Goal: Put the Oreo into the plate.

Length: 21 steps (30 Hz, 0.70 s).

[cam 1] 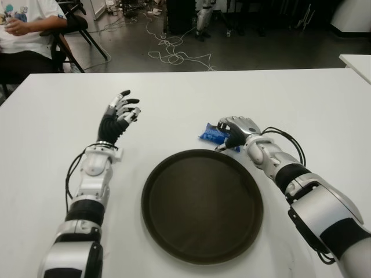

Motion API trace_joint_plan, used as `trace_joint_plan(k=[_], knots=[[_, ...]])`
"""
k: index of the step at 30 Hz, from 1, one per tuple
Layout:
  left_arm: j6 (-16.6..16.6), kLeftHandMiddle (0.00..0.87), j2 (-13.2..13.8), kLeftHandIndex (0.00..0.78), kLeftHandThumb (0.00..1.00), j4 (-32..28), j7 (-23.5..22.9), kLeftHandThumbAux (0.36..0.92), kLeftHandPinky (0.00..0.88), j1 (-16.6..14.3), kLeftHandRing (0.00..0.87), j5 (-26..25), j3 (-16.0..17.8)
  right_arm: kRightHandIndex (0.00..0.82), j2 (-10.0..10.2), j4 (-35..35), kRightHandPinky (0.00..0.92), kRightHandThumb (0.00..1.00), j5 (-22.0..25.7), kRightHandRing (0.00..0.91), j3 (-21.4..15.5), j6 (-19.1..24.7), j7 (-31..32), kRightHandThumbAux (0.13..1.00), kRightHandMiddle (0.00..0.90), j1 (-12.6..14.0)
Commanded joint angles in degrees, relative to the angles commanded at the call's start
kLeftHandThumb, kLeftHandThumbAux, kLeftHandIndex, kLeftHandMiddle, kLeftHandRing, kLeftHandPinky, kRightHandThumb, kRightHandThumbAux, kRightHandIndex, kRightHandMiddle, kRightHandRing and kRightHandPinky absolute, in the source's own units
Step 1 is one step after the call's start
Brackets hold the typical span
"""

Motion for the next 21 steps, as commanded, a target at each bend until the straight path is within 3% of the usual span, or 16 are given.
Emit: trace_joint_plan(k=[13, 21], knots=[[0.12, 0.272, -0.20, 0.142, 0.293, -0.66, 0.43, 0.621, 0.411, 0.21, 0.328, 0.20, -0.16, 0.453, -0.08, 0.10, 0.493, 0.086, 0.15, 0.506, -0.18, 0.11, -0.87, 0.755, 0.487, 0.07], [0.01, 0.279, -0.16, 0.145, 0.279, -0.60, 0.59, 0.620, 0.408, 0.17, 0.327, 0.42, -0.26, 0.527, -0.03, 0.12, 0.608, 0.173, 0.29, 0.608, -0.36, 0.46, -0.76, 0.784, 0.608, -0.07]])
